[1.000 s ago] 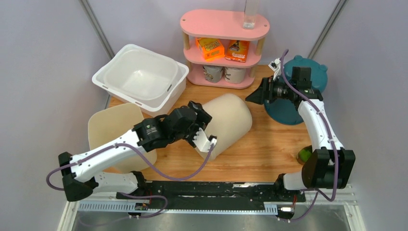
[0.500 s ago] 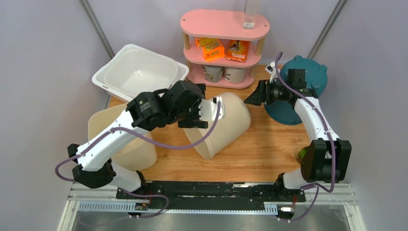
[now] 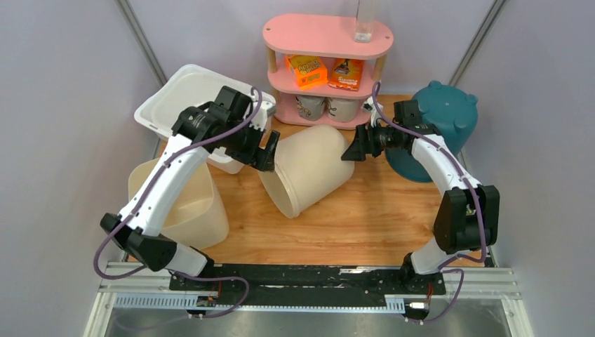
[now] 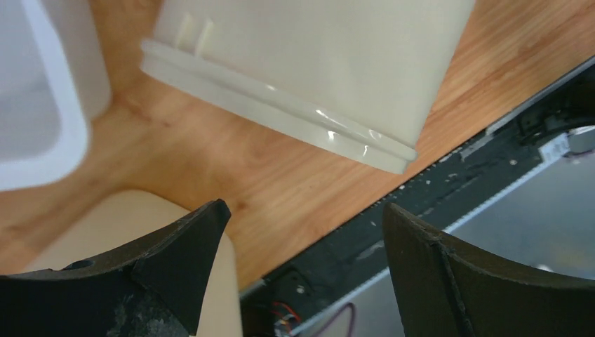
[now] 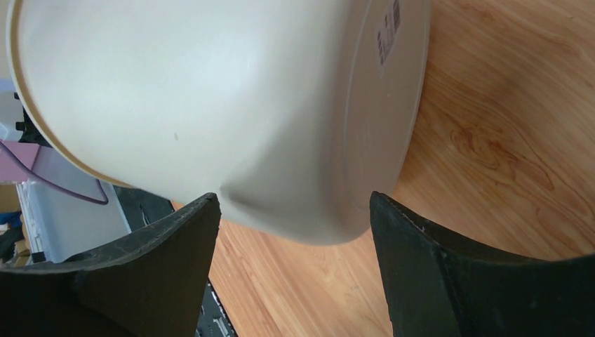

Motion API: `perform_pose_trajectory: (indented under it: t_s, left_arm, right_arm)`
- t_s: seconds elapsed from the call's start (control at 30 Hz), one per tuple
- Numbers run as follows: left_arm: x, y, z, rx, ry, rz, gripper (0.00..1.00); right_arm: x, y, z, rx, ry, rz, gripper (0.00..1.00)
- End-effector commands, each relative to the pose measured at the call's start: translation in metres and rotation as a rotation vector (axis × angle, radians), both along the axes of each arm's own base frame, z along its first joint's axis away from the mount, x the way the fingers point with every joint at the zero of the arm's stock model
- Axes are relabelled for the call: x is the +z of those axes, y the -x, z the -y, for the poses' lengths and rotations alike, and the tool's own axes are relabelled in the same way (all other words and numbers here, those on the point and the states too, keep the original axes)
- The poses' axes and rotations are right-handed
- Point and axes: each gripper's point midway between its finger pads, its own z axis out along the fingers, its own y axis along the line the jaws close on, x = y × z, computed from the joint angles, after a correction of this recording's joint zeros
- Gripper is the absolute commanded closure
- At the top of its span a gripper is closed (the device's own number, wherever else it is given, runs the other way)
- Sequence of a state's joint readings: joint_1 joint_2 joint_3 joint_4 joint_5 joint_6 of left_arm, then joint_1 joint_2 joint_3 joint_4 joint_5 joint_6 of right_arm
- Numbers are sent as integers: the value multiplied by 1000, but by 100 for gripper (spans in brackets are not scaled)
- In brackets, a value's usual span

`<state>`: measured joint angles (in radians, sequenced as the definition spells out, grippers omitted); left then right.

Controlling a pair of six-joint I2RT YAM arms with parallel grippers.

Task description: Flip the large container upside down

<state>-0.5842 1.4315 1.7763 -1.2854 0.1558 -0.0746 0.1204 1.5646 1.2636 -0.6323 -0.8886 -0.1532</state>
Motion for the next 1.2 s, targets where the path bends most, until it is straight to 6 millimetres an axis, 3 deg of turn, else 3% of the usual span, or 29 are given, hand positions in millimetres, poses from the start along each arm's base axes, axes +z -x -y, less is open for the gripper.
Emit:
perform_pose_trajectory:
  t_s: [0.0,0.2,0.3,0.37,0.43,0.57,0.63,0.77,0.97,1.17]
  left_arm:
    - [-29,4,21,171,241,-374,9]
    - [-22,-25,69,103,517,-523,21]
    - [-24,-38,77,92,532,-536,22]
    - [-35,-45,73,116,476,-514,27]
    - [-55,-52,55,174,339,-461,35]
    - [-96,-48,10,275,69,-406,50]
    - [-103,-44,5,275,47,-411,54]
    - [-92,-38,26,154,156,-410,67]
    - [-76,-35,24,63,163,-306,78]
    - [-86,-43,11,19,89,-217,98]
  right_arm:
    - [10,-1,-6,48,-30,39,20]
    - [5,11,-8,58,-43,14,20]
    - [1,21,-12,63,-62,-13,20]
    - [1,30,-17,72,-83,-31,20]
    - [3,42,-22,95,-99,-36,20]
    - [15,54,-24,107,-115,-37,20]
    - [26,56,-23,115,-111,-12,20]
    - [52,55,-20,110,-107,39,20]
    - [80,23,15,-52,-50,134,20]
    - [60,3,45,-198,67,140,20]
